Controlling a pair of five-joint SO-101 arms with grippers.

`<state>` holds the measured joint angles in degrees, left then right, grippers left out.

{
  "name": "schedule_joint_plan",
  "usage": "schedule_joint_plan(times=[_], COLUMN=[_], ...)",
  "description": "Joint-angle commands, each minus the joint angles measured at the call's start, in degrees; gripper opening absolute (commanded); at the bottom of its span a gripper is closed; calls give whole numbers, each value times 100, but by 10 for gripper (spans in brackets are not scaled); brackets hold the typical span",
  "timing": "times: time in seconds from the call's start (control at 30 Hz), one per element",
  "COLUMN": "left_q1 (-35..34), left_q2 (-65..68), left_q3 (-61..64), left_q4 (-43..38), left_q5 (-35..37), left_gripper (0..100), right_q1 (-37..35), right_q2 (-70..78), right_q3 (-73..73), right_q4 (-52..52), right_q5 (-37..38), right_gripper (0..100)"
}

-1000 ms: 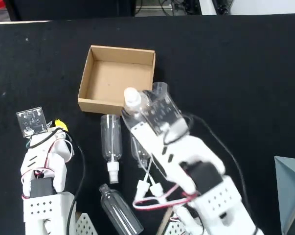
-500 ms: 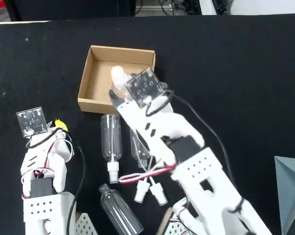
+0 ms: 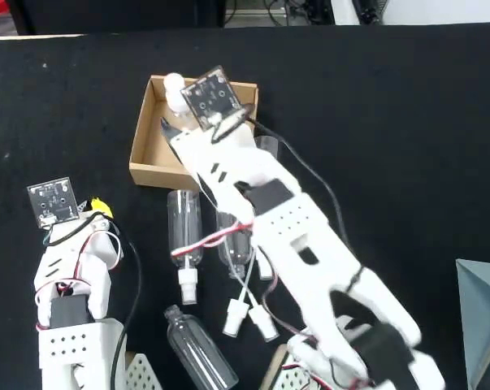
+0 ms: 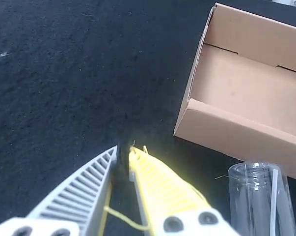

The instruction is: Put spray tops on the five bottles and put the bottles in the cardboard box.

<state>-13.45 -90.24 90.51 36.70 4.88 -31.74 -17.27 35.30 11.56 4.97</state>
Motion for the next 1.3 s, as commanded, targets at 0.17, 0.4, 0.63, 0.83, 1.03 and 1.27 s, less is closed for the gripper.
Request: schedule_joint_plan(times=[0.17,0.4,0.63,0.83,1.03,1.27], left_q1=[-84,-84,-84,-75,-66,-75], left_q2=[-79,-79,-79,-79,-79,-79], left_q3=[-22,-22,13,22,22,22], left_q4=[9,9,9,9,9,9], left_q5=[-53,-53,-53,-53,-53,-53], left_gripper=[33,33,33,33,33,33], right_q1=[-26,-26,-26,132,202,378], right_q2=[1130,2316,3292,4084,4822,5437], right_q3=[-1024,-2018,-2932,-3793,-4488,-5042], right_q4=[-976,-1020,-1020,-985,-985,-976], right_q5=[-35,-35,-369,-633,-607,-598], right_gripper=[71,71,71,71,71,71])
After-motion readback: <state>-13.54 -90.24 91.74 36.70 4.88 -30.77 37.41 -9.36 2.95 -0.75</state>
